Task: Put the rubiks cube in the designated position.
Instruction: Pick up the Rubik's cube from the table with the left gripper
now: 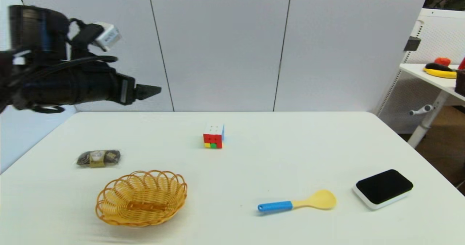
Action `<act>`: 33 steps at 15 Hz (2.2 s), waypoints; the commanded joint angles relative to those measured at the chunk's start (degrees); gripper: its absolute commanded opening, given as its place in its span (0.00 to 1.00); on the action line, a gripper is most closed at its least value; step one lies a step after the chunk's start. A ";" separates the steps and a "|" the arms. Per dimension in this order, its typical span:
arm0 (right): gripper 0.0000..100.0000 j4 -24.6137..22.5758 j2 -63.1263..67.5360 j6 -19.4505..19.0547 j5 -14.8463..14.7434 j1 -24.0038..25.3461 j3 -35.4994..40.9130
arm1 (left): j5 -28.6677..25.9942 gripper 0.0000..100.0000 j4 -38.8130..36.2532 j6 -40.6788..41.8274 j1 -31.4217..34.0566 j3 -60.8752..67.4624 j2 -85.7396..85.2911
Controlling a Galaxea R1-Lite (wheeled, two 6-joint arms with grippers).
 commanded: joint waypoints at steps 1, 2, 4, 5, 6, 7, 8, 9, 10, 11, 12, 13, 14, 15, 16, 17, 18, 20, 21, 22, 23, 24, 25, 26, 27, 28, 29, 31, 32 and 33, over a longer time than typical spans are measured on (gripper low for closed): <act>1.00 -0.01 0.07 -0.04 0.01 0.00 0.00 | -1.62 1.00 4.04 -0.15 -5.97 -16.07 19.37; 1.00 -0.01 0.07 -0.04 0.01 0.00 0.00 | -1.62 1.00 6.24 -0.15 -6.85 -19.50 21.48; 1.00 -0.01 0.07 -0.04 0.01 0.00 0.00 | -1.62 1.00 12.83 -0.32 -8.26 -27.15 26.40; 1.00 -0.01 0.07 -0.04 0.01 0.00 0.00 | -1.62 1.00 15.82 -1.02 -9.14 -31.10 28.68; 1.00 -0.01 0.07 -0.04 0.01 0.00 0.00 | -1.62 1.00 18.10 -1.73 -9.84 -34.62 31.06; 1.00 -0.01 0.07 -0.04 0.01 0.00 0.00 | -1.62 1.00 20.21 -1.81 -10.19 -37.52 33.43; 1.00 -0.01 0.07 -0.04 0.01 0.00 -0.09 | -1.62 1.00 22.14 -1.81 -10.45 -39.10 34.75; 1.00 -0.01 0.07 -0.04 0.01 0.00 0.00 | -1.62 1.00 24.25 -1.90 -10.72 -40.33 35.72; 1.00 -0.01 0.07 -0.04 0.01 0.00 0.00 | -1.62 1.00 26.54 -2.17 -10.89 -41.39 36.51; 1.00 -0.01 0.07 -0.04 0.01 0.00 0.00 | -1.62 1.00 28.30 -2.17 -10.89 -42.09 36.95; 1.00 -0.01 0.07 -0.04 0.01 0.00 0.00 | -1.53 1.00 29.53 -2.17 -10.89 -42.18 37.21; 1.00 -0.01 0.07 -0.04 0.01 0.00 0.00 | -1.44 1.00 30.85 -2.25 -10.89 -42.18 37.39; 1.00 -0.01 0.07 -0.04 0.01 0.00 0.00 | -1.35 1.00 31.64 -2.17 -10.89 -42.18 37.47; 1.00 -0.01 0.07 -0.04 0.01 0.00 0.00 | -1.35 1.00 32.25 -2.17 -10.89 -42.26 37.47; 1.00 -0.01 0.07 -0.04 0.01 0.00 0.00 | -1.35 1.00 32.69 -2.17 -10.89 -42.26 37.39; 1.00 -0.01 0.07 -0.04 0.01 0.00 0.00 | -1.35 1.00 33.04 -2.17 -10.89 -42.18 37.21; 1.00 -0.01 0.07 -0.04 0.01 0.00 0.00 | -1.35 1.00 33.13 -2.17 -10.98 -42.26 36.86; 1.00 -0.01 0.07 -0.04 0.01 0.00 0.00 | -1.26 1.00 32.95 -2.34 -11.33 -42.35 35.89; 1.00 -0.01 0.07 -0.04 0.01 0.00 0.00 | -1.26 1.00 33.04 -2.96 -11.77 -42.26 35.45; 1.00 -0.01 0.07 -0.04 0.01 0.00 0.00 | -1.26 1.00 33.04 -4.72 -12.65 -42.35 35.28; 1.00 -0.01 0.07 -0.04 0.01 0.00 0.00 | -1.09 1.00 33.04 -7.18 -13.71 -42.35 35.10; 1.00 -0.01 0.07 -0.04 0.01 0.00 0.00 | -0.39 1.00 33.04 -10.16 -14.93 -42.27 35.10; 1.00 -0.01 0.07 -0.04 0.01 0.00 0.00 | 0.67 1.00 32.95 -12.19 -15.99 -42.35 35.19; 1.00 -0.01 0.07 -0.04 0.01 0.00 0.00 | 2.25 1.00 32.95 -13.94 -16.78 -42.35 35.36; 1.00 -0.01 0.07 -0.04 0.01 0.00 0.00 | 4.10 1.00 32.95 -15.35 -17.40 -42.35 35.54; 1.00 -0.01 0.07 0.05 0.01 0.00 0.00 | 6.21 1.00 32.87 -16.05 -17.84 -42.35 35.72; 1.00 -0.01 0.07 -0.04 0.01 0.00 0.00 | 7.44 1.00 32.69 -16.05 -17.84 -42.35 36.24; 1.00 -0.01 0.07 -0.04 0.01 0.00 0.00 | 8.49 1.00 32.52 -16.05 -17.75 -42.35 36.51; 1.00 -0.01 0.07 -0.04 0.01 0.00 0.00 | 9.55 1.00 32.52 -15.88 -17.75 -42.35 36.51; 1.00 -0.01 0.07 -0.04 0.01 0.00 0.00 | 11.22 1.00 32.52 -15.88 -17.75 -42.26 36.68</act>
